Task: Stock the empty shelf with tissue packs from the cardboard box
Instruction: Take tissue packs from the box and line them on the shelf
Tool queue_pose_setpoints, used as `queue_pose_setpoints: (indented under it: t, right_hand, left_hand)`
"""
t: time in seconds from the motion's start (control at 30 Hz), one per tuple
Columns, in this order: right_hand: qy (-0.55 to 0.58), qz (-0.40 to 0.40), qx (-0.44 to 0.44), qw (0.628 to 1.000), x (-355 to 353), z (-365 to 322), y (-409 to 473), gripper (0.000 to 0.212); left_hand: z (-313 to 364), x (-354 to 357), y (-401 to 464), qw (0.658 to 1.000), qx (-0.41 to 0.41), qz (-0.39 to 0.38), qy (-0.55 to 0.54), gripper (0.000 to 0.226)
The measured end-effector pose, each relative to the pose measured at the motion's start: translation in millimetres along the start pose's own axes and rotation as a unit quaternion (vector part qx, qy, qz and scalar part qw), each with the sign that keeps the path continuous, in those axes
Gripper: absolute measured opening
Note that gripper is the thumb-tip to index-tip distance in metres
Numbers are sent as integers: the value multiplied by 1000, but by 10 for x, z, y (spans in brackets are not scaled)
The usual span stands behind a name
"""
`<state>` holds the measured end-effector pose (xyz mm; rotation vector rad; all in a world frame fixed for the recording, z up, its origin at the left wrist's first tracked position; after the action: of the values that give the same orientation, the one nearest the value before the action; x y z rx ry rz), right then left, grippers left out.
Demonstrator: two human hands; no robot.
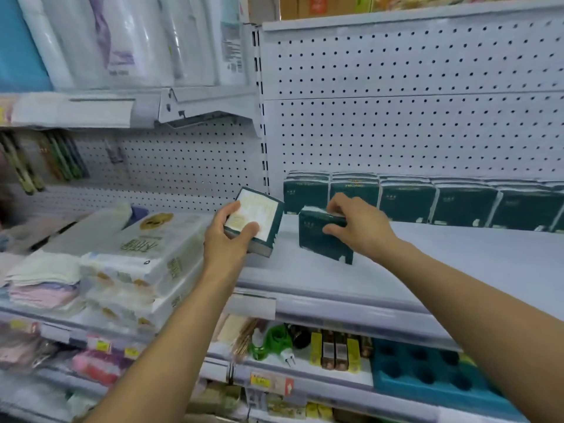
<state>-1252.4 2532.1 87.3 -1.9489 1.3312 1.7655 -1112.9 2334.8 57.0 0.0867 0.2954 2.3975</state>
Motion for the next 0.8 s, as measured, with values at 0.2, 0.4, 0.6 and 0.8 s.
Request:
queue_pose_setpoints:
  t: [0.2,0.4,0.6,0.8]
  right_hand:
    - [-74,70,-97,990,229,176,-60,56]
    - [-72,106,-139,982,491,186,349,51]
    - [-51,97,-130,985,730,196,777,49]
    - [-75,98,-136,983,818,244,1010,49]
  left_hand:
    - [-143,-8,267,1000,-8,-10,-2,45]
    - [-279,-30,534,1000,-10,-16,0,43]
    - [-334,-137,708,1000,-19,-20,-14,42]
    - [-352,-190,824,999,-24,-34,-18,43]
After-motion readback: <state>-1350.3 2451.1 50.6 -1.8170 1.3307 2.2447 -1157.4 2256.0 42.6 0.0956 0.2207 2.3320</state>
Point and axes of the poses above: each hand's wrist, its own y-axis towards the middle knuckle, its own x-axis out of the palm, z = x × y, the point moved 3 cm from there along y, towards the middle knuckle, and after that the axes turned 1 degree about -x, right-handed, at the moved point
